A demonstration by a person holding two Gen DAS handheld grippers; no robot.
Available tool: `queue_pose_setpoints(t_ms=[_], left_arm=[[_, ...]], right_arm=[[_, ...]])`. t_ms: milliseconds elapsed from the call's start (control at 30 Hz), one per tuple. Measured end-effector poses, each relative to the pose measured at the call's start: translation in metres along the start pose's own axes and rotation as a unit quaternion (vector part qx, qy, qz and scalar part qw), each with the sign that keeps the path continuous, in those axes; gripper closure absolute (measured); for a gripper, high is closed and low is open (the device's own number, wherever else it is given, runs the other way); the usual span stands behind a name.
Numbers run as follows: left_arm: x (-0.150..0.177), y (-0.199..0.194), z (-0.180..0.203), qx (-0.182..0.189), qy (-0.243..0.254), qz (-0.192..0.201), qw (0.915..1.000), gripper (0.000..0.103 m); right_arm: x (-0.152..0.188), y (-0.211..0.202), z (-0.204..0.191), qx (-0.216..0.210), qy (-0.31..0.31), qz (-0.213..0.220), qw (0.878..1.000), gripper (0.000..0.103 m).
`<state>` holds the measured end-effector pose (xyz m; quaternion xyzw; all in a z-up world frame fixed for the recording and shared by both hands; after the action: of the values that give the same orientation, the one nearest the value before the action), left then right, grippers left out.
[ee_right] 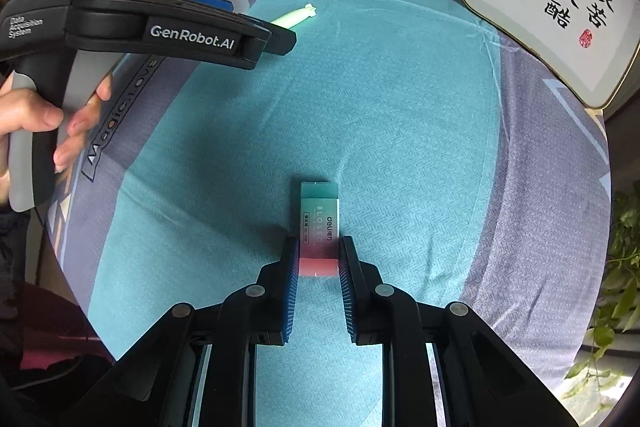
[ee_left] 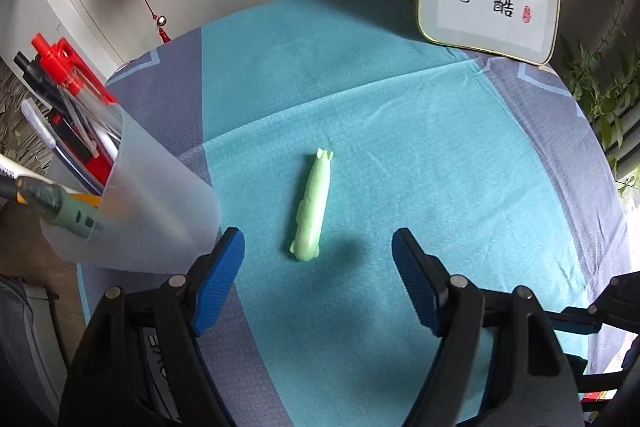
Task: Organize stationery
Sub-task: 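Grasp the pink eraser with the right tool while the left tool grasps the green highlighter, then lower the green highlighter into the frosted cup and open the left tool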
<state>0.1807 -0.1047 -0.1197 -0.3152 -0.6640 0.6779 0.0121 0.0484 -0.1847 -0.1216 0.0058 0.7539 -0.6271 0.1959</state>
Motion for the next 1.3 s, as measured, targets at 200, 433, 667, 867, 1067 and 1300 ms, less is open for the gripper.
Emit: queue_pose_setpoints(t_ms=[200, 433, 667, 867, 1067, 1300], left_arm=[[-0.002, 0.012, 0.0, 0.039, -0.014, -0.011, 0.9991, 0.087], [-0.002, 0.01, -0.004, 0.052, -0.021, 0.008, 0.9984, 0.091], [0.002, -0.043, -0.01, 0.105, -0.006, 0.051, 0.9931, 0.091], [0.01, -0.098, -0.03, 0.114, 0.001, 0.084, 0.9899, 0.091], [0.021, -0.14, -0.077, 0.1, -0.018, 0.135, 0.9856, 0.091], [0.024, -0.115, -0.118, 0.122, -0.07, 0.142, 0.9797, 0.091]], right_arm=[[0.002, 0.004, 0.004, -0.006, 0.0, -0.002, 1.0, 0.082], [0.002, 0.006, 0.006, -0.01, 0.002, -0.001, 1.0, 0.082], [-0.007, -0.01, 0.013, -0.008, 0.021, 0.025, 0.999, 0.082], [-0.026, -0.029, 0.003, -0.016, 0.015, 0.054, 0.998, 0.082], [-0.04, -0.045, -0.018, -0.026, 0.002, 0.076, 0.997, 0.082], [-0.049, -0.05, -0.039, -0.033, -0.01, 0.081, 0.996, 0.082]])
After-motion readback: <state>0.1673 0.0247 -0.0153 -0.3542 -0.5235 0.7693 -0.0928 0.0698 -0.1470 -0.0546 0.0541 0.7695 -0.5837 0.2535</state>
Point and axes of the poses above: each gripper's, at about its wrist camera, not at the fingertips, and y roughly the way its jaws point, z to its right, x to its underside, the point moved 2 cm from there along y, roughly the way its jaws point, and after that the axes turned 1 degree about -z, right-handed, at the moved point
